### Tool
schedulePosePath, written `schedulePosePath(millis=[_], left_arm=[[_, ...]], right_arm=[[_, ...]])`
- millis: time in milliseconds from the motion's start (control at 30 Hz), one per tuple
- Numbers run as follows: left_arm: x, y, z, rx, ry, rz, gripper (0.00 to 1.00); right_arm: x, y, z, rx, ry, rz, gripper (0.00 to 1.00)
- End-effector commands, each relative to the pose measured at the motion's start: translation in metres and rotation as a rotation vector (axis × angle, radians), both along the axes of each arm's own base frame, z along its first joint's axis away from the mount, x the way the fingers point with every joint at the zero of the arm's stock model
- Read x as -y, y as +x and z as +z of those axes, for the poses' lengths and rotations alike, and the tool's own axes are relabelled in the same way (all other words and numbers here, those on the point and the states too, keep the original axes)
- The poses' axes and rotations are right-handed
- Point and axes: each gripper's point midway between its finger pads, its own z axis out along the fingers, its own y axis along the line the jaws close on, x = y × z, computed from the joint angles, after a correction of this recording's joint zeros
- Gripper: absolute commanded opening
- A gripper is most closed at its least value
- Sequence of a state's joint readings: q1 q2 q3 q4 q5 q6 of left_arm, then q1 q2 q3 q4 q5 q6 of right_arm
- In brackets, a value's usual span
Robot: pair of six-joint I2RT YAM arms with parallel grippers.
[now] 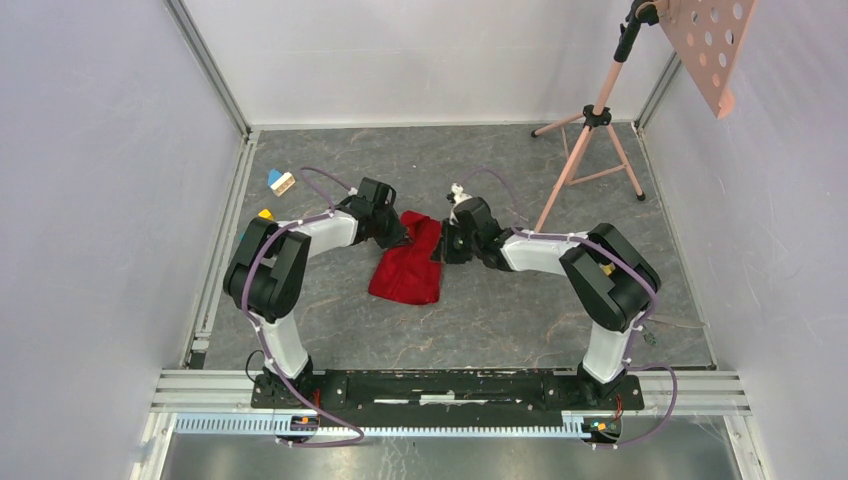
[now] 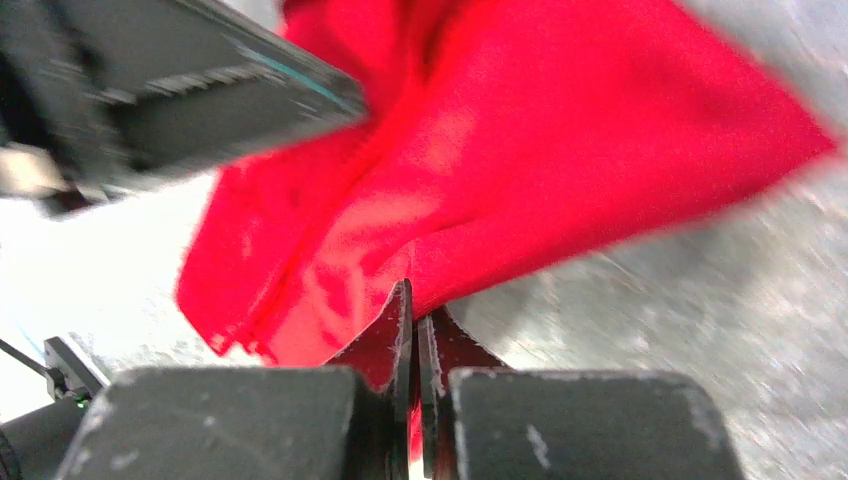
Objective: Fold the napkin into a case and place the utensils inside
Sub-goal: Fold the 2/3-rectangle-folded napkin at the center of the board.
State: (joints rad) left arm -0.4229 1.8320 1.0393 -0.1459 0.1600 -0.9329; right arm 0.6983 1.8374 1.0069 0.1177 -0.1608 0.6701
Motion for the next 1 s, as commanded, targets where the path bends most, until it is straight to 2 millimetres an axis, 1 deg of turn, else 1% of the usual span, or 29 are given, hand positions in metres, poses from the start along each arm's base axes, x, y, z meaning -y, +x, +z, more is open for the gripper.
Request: schedulePosePath(millis=[0,67,167,233,300,400,467,500,567,600,667,733,767,833,967], left_arm=[[-0.006,0.003,0.015,0.036,0.038,-0.016,0.06],[-0.006,0.004,0.016,0.04,0.027,-0.021,0.07],[-0.002,0.004,0.032,0.077,0.004,-0.046,0.11],[0.001,0.002,0.045,0.104,-0.014,-0.07,0.16],[-0.001,-0.004,0.054,0.113,-0.018,-0.077,0.22],[-0.013,-0.016,0.063,0.129,0.015,-0.078,0.35],[-0.025,-0.024,0.061,0.132,0.072,-0.076,0.46],[-0.033,-0.028,0.056,0.12,0.109,-0.075,0.51],[-0.042,-0.036,0.046,0.091,0.158,-0.077,0.55],[-0.042,-0.04,0.039,0.075,0.157,-0.084,0.55],[-0.036,-0.048,0.027,0.049,0.124,-0.099,0.56],[-0.028,-0.057,0.019,0.031,0.115,-0.122,0.56],[-0.025,-0.06,0.017,0.029,0.124,-0.133,0.57],[-0.016,-0.07,0.01,0.012,0.131,-0.154,0.56],[-0.001,-0.087,-0.002,-0.015,0.137,-0.168,0.5]], right_arm=[[0.02,-0.007,-0.002,-0.038,0.052,-0.041,0.0],[0.026,-0.009,-0.008,-0.054,0.049,-0.043,0.0],[0.035,-0.01,-0.013,-0.059,0.047,-0.046,0.0],[0.036,-0.011,-0.013,-0.06,0.067,-0.037,0.01],[0.037,-0.011,-0.014,-0.061,0.073,-0.031,0.0],[0.04,-0.009,-0.015,-0.052,0.064,-0.021,0.01],[0.042,-0.008,-0.015,-0.048,0.045,-0.006,0.01],[0.044,-0.007,-0.015,-0.047,0.03,0.005,0.0],[0.045,-0.007,-0.015,-0.043,0.002,0.029,0.01],[0.045,-0.007,-0.015,-0.044,-0.01,0.046,0.01],[0.045,-0.008,-0.015,-0.045,-0.032,0.078,0.0],[0.047,-0.009,-0.015,-0.041,-0.062,0.103,0.0],[0.051,-0.006,-0.014,-0.026,-0.09,0.103,0.01],[0.064,-0.008,-0.019,-0.036,-0.169,0.103,0.01],[0.081,-0.005,-0.02,-0.036,-0.297,0.114,0.0]])
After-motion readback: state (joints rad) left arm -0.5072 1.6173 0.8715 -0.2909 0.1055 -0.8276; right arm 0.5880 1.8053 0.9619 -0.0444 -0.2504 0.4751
